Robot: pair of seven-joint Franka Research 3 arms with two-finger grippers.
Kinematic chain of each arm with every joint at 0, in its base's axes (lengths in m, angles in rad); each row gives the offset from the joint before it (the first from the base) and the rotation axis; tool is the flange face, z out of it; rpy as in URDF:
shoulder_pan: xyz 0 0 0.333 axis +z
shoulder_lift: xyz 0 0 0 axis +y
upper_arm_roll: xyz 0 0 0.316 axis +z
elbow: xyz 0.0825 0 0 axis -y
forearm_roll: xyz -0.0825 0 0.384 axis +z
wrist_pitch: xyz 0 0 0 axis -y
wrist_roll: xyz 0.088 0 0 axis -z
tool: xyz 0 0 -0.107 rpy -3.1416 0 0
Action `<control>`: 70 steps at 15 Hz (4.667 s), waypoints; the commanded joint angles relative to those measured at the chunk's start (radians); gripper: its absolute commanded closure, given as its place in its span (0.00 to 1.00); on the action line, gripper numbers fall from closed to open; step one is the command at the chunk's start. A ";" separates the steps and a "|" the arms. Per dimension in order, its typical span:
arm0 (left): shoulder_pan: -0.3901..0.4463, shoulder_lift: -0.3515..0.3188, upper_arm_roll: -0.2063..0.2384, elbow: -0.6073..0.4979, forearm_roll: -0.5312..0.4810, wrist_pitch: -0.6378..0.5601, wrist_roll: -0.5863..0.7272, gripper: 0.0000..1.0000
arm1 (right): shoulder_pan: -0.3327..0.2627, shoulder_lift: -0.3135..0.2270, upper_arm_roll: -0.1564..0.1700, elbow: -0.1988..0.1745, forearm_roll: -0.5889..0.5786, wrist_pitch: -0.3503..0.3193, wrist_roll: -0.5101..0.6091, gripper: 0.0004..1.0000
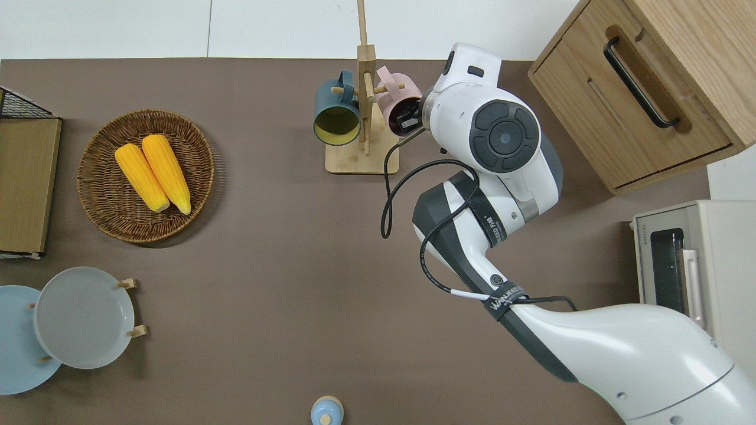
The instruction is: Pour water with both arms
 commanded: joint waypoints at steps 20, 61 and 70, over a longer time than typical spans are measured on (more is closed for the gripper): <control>-0.002 0.019 -0.021 0.013 -0.030 0.065 0.005 0.94 | -0.159 -0.069 0.067 0.080 -0.013 -0.259 -0.234 1.00; -0.108 -0.582 -0.346 -0.352 0.708 -0.205 -1.012 0.97 | 0.174 0.075 0.142 0.020 0.526 -0.512 0.933 1.00; -0.244 -0.638 -0.337 -0.427 0.730 -0.209 -1.140 0.97 | 0.207 0.153 0.147 0.039 0.534 -0.380 1.012 1.00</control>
